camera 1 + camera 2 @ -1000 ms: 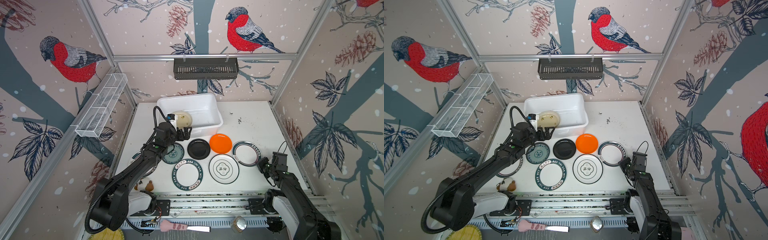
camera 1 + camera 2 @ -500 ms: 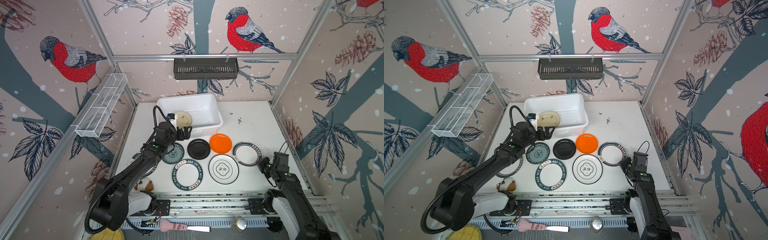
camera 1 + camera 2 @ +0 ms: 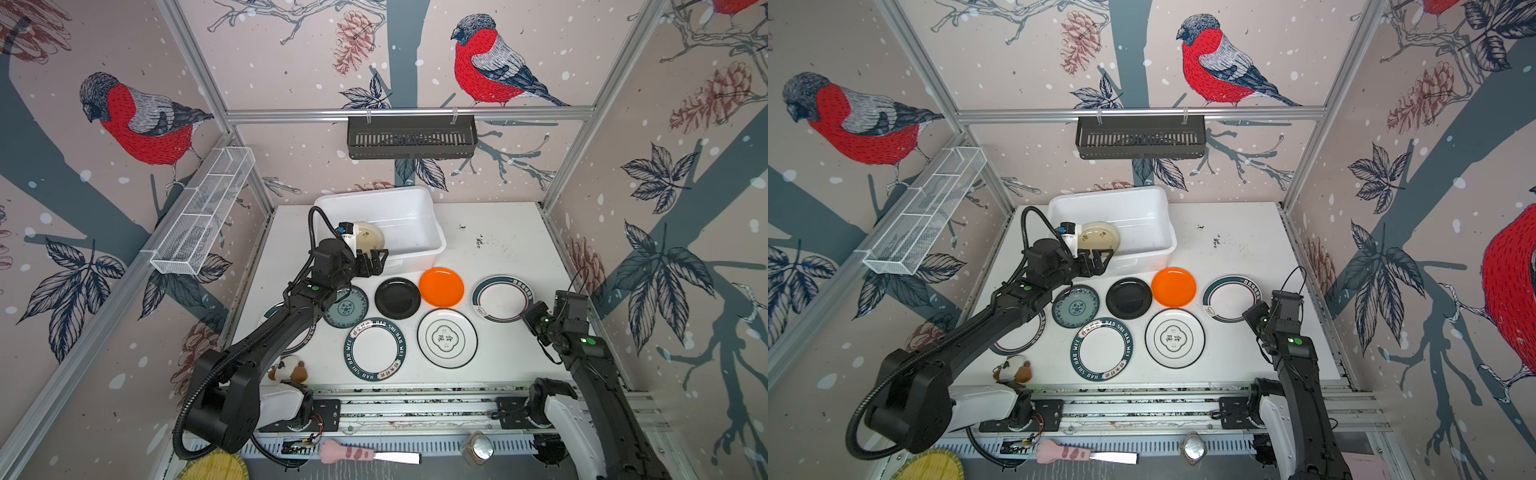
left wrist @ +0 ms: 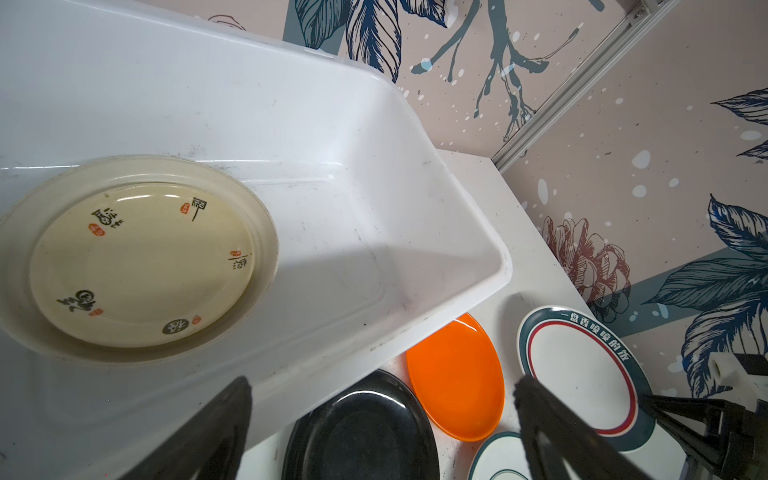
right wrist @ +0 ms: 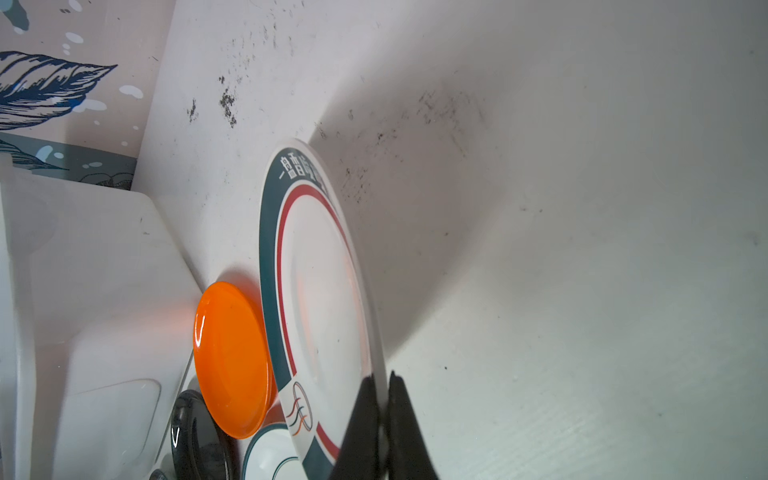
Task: Place the plates into the plastic bin on the countertop
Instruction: 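Grasp the green-rimmed plate's rim with the right gripper and tilt it upright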
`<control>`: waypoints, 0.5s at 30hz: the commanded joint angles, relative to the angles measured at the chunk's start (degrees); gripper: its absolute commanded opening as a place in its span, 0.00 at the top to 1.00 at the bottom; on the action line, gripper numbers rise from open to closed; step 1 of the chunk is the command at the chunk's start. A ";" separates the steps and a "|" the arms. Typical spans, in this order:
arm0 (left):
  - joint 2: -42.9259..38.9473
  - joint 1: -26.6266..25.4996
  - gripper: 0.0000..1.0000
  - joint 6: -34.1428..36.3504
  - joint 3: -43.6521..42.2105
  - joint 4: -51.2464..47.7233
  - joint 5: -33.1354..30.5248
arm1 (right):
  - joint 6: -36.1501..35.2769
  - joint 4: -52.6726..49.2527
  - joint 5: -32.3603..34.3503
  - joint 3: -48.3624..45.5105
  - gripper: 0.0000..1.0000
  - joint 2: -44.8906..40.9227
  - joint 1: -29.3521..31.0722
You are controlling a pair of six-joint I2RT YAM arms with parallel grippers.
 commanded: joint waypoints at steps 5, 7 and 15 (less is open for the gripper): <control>1.67 -0.04 0.02 -0.50 3.43 -2.52 2.13 | -3.41 4.37 -2.91 5.33 1.00 1.05 0.08; 3.04 -0.04 0.02 -0.39 5.16 -3.86 3.79 | -4.00 5.59 -4.53 6.89 1.00 1.56 0.08; 7.12 -0.17 0.03 -2.64 8.96 -2.30 9.94 | -7.09 9.50 -9.82 13.60 1.00 4.00 0.08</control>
